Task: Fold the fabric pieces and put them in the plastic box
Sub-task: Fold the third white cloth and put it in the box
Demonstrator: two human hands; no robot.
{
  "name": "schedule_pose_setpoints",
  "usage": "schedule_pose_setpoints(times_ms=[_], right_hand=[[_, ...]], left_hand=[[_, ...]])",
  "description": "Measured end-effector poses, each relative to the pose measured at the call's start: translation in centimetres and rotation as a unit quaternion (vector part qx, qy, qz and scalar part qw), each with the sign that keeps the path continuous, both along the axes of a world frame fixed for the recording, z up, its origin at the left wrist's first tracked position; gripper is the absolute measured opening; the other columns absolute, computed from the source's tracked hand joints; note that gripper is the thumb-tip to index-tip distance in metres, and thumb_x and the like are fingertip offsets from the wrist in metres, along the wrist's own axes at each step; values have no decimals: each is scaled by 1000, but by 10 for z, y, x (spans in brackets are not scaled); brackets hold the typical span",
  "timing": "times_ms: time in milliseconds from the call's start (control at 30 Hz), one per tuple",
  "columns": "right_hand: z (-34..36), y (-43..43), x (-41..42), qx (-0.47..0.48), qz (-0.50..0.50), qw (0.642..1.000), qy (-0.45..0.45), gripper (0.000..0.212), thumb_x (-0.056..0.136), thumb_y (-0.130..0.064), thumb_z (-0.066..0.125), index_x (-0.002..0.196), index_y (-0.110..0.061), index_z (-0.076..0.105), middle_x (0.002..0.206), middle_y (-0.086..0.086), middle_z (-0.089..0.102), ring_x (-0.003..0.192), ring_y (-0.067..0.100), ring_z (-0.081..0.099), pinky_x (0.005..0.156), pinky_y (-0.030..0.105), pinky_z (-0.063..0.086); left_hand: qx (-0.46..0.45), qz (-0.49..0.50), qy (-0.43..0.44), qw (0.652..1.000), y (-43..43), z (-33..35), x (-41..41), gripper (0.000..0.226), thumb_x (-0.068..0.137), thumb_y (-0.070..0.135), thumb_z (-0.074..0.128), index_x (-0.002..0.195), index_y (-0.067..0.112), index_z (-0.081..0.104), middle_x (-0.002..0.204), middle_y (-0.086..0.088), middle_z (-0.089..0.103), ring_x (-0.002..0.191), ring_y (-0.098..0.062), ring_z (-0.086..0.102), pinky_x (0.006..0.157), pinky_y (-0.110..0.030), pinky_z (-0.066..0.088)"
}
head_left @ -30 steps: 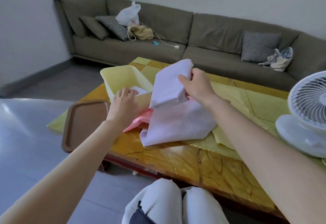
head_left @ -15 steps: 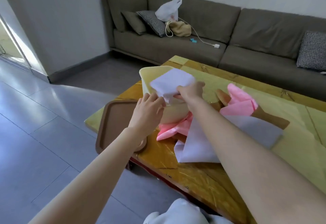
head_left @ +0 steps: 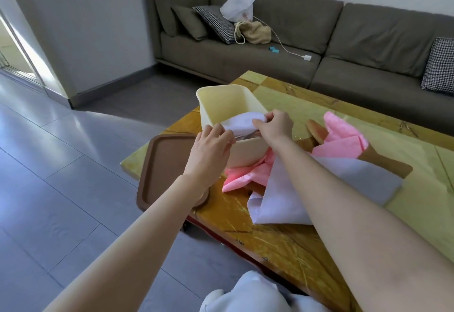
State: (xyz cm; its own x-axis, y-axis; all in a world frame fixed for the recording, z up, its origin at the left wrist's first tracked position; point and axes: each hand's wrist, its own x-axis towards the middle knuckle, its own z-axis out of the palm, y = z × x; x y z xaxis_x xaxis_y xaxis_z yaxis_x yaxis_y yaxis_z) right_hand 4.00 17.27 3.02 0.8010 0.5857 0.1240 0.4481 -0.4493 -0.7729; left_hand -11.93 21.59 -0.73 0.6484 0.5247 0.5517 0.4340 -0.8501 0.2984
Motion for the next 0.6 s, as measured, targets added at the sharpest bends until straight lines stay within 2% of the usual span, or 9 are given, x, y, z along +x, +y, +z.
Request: schedule_pose_setpoints(times_ms=[67,200,333,367,433,500,533,600], right_hand=[[-1,0,-2,1,-6,1000,-26,25,83,-17,67,102,-3,60,100,8,63,89,20,55,70,22,38],[-2,-5,-4,-118,10,985,-127,40,84,-18,64,121,-9,50,124,11,53,117,29,45,89,35,41],[-12,-47,-7,-28,39,985,-165,29,90,-12,55,118,-7,51,119,11,51,112,27,47,93,35,42],[-18,-63,-7,-30,56,982,-181,26,91,-11,53,117,-6,52,118,11,52,112,27,48,93,34,41],[-36,-95,-7,-93,101,971,-196,28,92,-14,53,119,-7,52,123,11,51,116,27,46,95,32,38],[-54,-125,-9,-168,139,964,-155,38,93,-19,54,129,-11,47,133,8,44,123,25,41,100,32,36],[-62,-138,-11,-194,153,960,-134,43,93,-18,54,135,-14,42,138,8,39,127,25,38,103,33,36],[-73,-154,-17,-232,182,945,-140,54,93,-8,50,142,-23,33,148,8,26,136,26,29,109,35,33]], left_hand=[[-3,1,1,1000,0,0,1,12,93,13,53,99,11,63,103,-7,57,93,-26,45,83,-32,38],[2,8,11,1000,-2,1,1,14,94,13,50,101,11,62,106,-7,57,96,-26,46,85,-32,36],[-8,18,0,1000,-14,4,4,18,87,-2,51,100,5,62,103,-12,55,95,-29,49,82,-36,41],[-12,7,-12,1000,-21,2,5,18,85,-5,51,98,3,61,99,-13,55,91,-30,51,77,-37,43],[-47,-21,-17,999,-38,-7,10,12,87,1,51,95,4,59,94,-10,56,83,-28,53,64,-33,41],[-130,-33,47,990,-58,-25,20,16,93,20,48,98,10,58,96,-3,59,85,-24,56,61,-28,36],[-167,-32,108,979,-68,-34,25,22,93,28,47,100,11,59,97,-1,60,87,-22,57,62,-28,39],[-179,-50,202,962,-86,-50,32,30,92,36,48,99,11,62,101,-3,64,91,-22,58,71,-31,45]])
